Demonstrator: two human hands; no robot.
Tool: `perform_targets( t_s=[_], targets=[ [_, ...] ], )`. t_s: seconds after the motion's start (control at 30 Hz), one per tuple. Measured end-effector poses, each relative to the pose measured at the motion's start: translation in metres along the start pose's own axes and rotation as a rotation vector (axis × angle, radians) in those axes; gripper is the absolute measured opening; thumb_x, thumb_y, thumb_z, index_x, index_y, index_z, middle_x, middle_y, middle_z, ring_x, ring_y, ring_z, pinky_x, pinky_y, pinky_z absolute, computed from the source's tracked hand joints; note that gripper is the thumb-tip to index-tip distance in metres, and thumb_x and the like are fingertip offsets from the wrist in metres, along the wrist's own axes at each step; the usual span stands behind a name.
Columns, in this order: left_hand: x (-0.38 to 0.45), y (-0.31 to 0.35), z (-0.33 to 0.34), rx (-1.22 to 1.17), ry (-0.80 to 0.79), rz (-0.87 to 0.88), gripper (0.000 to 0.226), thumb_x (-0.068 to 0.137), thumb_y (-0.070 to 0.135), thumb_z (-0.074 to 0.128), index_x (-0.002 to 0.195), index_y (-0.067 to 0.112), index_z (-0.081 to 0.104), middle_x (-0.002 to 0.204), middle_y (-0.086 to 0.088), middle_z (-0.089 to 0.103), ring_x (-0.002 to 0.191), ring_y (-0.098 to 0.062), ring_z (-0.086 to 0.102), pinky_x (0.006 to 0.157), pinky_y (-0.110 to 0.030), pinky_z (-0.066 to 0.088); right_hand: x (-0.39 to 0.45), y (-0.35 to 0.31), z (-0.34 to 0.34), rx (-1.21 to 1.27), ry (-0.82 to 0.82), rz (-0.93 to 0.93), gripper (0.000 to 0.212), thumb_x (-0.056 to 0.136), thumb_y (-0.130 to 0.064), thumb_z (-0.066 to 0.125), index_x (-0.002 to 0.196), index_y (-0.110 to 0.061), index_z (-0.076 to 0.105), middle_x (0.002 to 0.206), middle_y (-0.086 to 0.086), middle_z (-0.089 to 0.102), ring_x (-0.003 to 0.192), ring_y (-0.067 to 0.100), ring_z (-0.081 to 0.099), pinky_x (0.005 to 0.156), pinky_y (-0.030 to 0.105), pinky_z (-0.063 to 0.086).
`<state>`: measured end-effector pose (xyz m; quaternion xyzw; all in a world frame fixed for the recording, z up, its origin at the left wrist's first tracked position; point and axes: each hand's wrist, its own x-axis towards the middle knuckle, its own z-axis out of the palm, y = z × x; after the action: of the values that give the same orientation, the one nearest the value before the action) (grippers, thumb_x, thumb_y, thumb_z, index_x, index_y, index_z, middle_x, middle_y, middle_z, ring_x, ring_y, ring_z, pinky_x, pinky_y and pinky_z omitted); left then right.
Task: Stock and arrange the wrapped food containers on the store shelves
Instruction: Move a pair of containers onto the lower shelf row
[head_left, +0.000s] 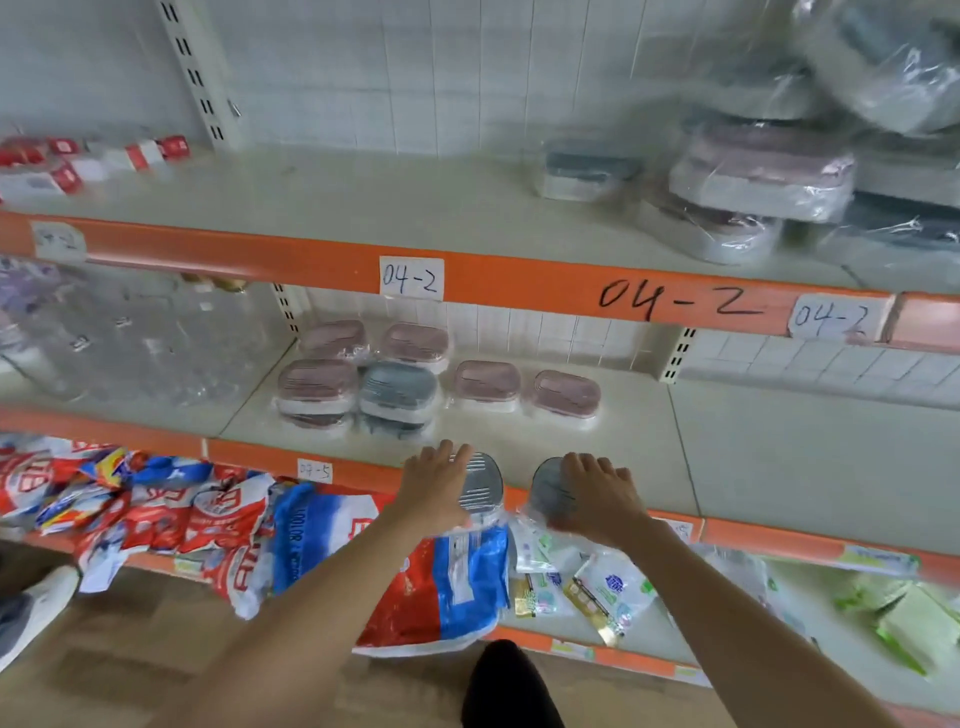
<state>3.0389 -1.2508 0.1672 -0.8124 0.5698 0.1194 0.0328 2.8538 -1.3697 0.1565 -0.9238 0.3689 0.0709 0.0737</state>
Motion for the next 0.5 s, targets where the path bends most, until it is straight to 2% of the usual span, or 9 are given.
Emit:
perform_targets(
  t_s=[0.13, 0.23, 0.27, 0.33, 0.4, 0.43, 0.5],
  targets=[
    [0.059, 0.004, 0.032, -0.025, 0.121, 0.079, 0.070, 0.074, 0.020, 0.073, 0.134, 0.025, 0.035, 0.135, -0.001, 0.037, 0.126, -0.022, 0.036, 0.106, -0.034, 0.027, 0.048, 0.022, 0.036, 0.052, 0.063, -0.021, 0.070, 0.079, -0.053, 0.062, 0.132, -0.017, 0.035, 0.141, 0.003, 0.037, 0.129, 0.023, 0.036, 0.106, 0.039, 0.027],
    [0.088, 0.003, 0.033, -0.001, 0.151, 0.073, 0.058, 0.082, 0.011, 0.065, 0.134, 0.023, 0.043, 0.150, -0.004, 0.024, 0.141, -0.028, 0.018, 0.116, -0.041, 0.014, 0.066, 0.033, 0.043, -0.016, 0.109, -0.026, 0.058, 0.087, -0.048, 0.056, 0.135, -0.021, 0.038, 0.150, 0.001, 0.026, 0.137, 0.019, 0.025, 0.110, 0.039, 0.021],
    [0.092, 0.004, 0.033, 0.049, 0.158, 0.065, 0.056, 0.085, 0.011, 0.062, 0.137, 0.022, 0.044, 0.152, -0.006, 0.020, 0.142, -0.029, 0.016, 0.117, -0.043, 0.014, 0.067, 0.033, 0.043, -0.049, 0.130, -0.002, 0.055, 0.088, -0.046, 0.055, 0.135, -0.023, 0.039, 0.147, 0.003, 0.027, 0.134, 0.021, 0.027, 0.108, 0.038, 0.024],
    [0.092, 0.007, 0.036, 0.090, 0.154, 0.057, 0.053, 0.089, 0.010, 0.056, 0.140, 0.019, 0.043, 0.147, -0.009, 0.027, 0.137, -0.027, 0.024, 0.115, -0.040, 0.023, 0.067, 0.028, 0.044, -0.076, 0.156, 0.039, 0.048, 0.090, -0.039, 0.054, 0.134, -0.023, 0.039, 0.138, 0.006, 0.034, 0.126, 0.023, 0.034, 0.103, 0.035, 0.028],
    [0.088, 0.010, 0.041, 0.015, 0.121, 0.057, 0.057, 0.090, 0.007, 0.054, 0.143, 0.012, 0.034, 0.144, -0.009, 0.032, 0.134, -0.025, 0.029, 0.111, -0.036, 0.030, 0.067, 0.020, 0.047, -0.049, 0.157, 0.041, 0.043, 0.093, -0.030, 0.051, 0.133, -0.019, 0.038, 0.134, 0.006, 0.039, 0.124, 0.022, 0.037, 0.102, 0.032, 0.031],
    [0.087, 0.010, 0.044, -0.021, 0.096, 0.059, 0.062, 0.091, 0.008, 0.054, 0.146, 0.010, 0.027, 0.146, -0.010, 0.029, 0.137, -0.026, 0.025, 0.112, -0.034, 0.030, 0.068, 0.017, 0.048, -0.029, 0.151, 0.040, 0.044, 0.093, -0.027, 0.051, 0.133, -0.017, 0.037, 0.134, 0.006, 0.039, 0.125, 0.022, 0.036, 0.103, 0.032, 0.031],
    [0.088, 0.006, 0.047, -0.034, 0.015, 0.069, 0.071, 0.096, 0.014, 0.048, 0.150, 0.004, 0.003, 0.157, -0.012, 0.007, 0.145, -0.026, 0.006, 0.118, -0.033, 0.017, 0.073, 0.012, 0.049, 0.026, 0.088, 0.043, 0.053, 0.093, -0.030, 0.050, 0.138, -0.011, 0.030, 0.144, 0.010, 0.031, 0.135, 0.025, 0.027, 0.110, 0.032, 0.025]
  ],
)
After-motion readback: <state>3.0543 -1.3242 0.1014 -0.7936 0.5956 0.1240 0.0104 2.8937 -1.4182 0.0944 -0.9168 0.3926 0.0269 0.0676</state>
